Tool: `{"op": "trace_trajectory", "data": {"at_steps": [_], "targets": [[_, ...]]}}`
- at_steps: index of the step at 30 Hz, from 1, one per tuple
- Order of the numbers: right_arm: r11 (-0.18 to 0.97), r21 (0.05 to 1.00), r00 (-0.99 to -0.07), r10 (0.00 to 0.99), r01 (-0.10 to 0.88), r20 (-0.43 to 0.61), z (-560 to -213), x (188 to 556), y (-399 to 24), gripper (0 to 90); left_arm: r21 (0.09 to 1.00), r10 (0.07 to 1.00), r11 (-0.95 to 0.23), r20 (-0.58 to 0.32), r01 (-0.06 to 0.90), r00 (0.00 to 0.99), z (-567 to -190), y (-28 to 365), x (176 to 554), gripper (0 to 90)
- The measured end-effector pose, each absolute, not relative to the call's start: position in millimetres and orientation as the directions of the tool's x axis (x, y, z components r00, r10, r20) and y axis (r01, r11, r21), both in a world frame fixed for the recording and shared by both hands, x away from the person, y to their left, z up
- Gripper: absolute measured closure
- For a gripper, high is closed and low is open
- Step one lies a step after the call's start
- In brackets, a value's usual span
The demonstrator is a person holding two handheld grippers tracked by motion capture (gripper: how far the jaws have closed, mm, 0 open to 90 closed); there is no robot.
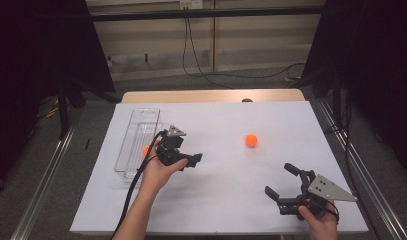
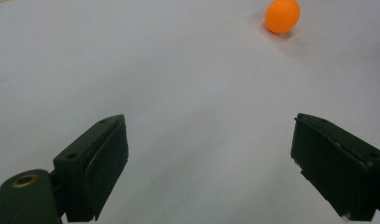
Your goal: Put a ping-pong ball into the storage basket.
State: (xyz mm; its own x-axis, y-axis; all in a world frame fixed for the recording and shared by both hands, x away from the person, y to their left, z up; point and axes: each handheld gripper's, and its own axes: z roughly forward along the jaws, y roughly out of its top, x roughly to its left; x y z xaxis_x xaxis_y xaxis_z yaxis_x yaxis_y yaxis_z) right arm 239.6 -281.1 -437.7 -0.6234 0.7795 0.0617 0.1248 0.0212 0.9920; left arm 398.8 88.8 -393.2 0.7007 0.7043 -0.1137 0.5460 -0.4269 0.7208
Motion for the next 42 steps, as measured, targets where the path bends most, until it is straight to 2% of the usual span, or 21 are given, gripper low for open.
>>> {"op": "trace_trajectory", "data": {"at_steps": [42], "targets": [[0.025,0.992,-0.623,0.780,0.127,0.060,-438,239,-281,1.5,0.735,0.661,-0.444,-0.117,0.512,0.741,-403,64,397,10.2]]}}
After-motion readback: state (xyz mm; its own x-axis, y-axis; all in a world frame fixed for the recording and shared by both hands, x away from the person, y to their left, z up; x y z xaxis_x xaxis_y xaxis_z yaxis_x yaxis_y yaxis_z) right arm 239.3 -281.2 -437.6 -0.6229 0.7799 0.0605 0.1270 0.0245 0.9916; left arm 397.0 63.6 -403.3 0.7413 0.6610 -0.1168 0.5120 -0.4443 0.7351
